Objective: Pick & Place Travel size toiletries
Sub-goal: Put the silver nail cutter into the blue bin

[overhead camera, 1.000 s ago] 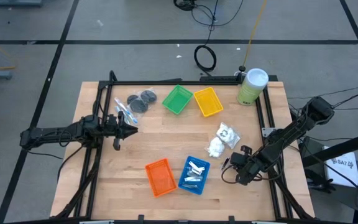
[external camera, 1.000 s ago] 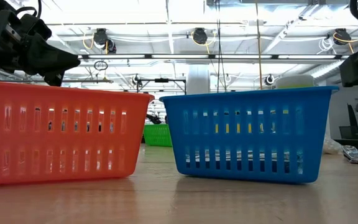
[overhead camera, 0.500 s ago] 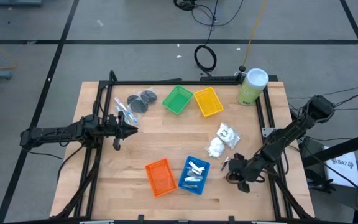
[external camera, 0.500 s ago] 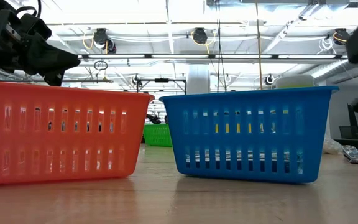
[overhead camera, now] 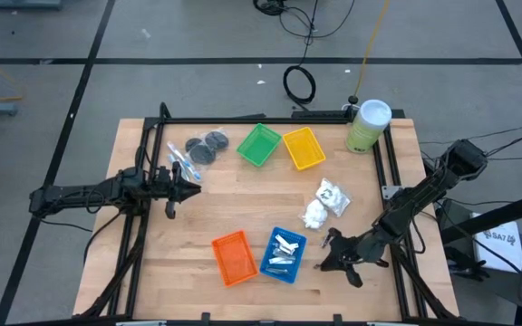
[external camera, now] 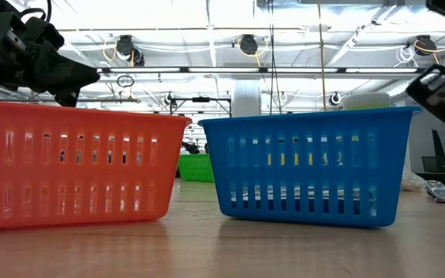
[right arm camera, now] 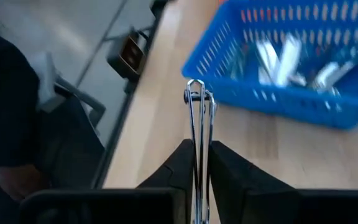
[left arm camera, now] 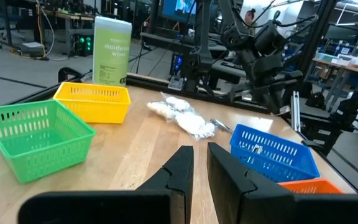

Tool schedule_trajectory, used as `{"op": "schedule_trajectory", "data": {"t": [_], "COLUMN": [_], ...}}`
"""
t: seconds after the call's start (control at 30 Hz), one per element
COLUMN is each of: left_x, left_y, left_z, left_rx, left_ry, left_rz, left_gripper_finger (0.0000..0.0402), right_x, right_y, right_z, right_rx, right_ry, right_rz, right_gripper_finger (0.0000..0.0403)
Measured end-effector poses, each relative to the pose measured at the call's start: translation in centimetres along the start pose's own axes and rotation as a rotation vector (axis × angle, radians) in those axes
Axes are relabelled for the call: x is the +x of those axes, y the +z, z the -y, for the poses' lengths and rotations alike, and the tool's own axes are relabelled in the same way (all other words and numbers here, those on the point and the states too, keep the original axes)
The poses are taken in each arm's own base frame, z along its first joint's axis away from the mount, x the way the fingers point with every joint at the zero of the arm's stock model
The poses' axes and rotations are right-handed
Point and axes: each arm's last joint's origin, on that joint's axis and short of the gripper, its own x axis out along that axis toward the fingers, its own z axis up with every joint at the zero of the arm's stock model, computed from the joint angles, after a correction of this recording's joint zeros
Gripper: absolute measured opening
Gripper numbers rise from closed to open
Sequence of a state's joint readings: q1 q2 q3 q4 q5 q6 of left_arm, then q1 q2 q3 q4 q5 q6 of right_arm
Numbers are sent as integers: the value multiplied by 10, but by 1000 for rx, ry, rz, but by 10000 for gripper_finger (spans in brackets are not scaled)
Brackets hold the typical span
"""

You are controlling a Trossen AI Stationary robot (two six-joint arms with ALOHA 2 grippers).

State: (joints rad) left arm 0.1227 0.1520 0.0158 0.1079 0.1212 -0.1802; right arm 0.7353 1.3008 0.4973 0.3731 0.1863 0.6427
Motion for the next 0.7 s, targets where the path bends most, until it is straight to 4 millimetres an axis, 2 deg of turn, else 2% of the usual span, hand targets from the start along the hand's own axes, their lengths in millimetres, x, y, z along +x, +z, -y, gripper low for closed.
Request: {"op": "schedule_trajectory", "data": {"t": [0.27,0.43,0.57,0.7], "left_x": [0,0,0,0], "left_y": [0,0,0,0], "left_z": [0,0,0,0], "left_rx": [0,0,0,0], "left_ry": [0,0,0,0], "left_rz": [0,0,0,0], "left_gripper_finger": [44,44,44,44], "right_x": [15,24,29,37], "right_y": [6,17,32,53], "right_z": [-4,2,6,6], "right_rx": [-81,-96,-137,-185], "right_ry": [53,70,67,35], "right_rz": [146,258,303,244], "right_gripper_finger": [32,30,32,28]}}
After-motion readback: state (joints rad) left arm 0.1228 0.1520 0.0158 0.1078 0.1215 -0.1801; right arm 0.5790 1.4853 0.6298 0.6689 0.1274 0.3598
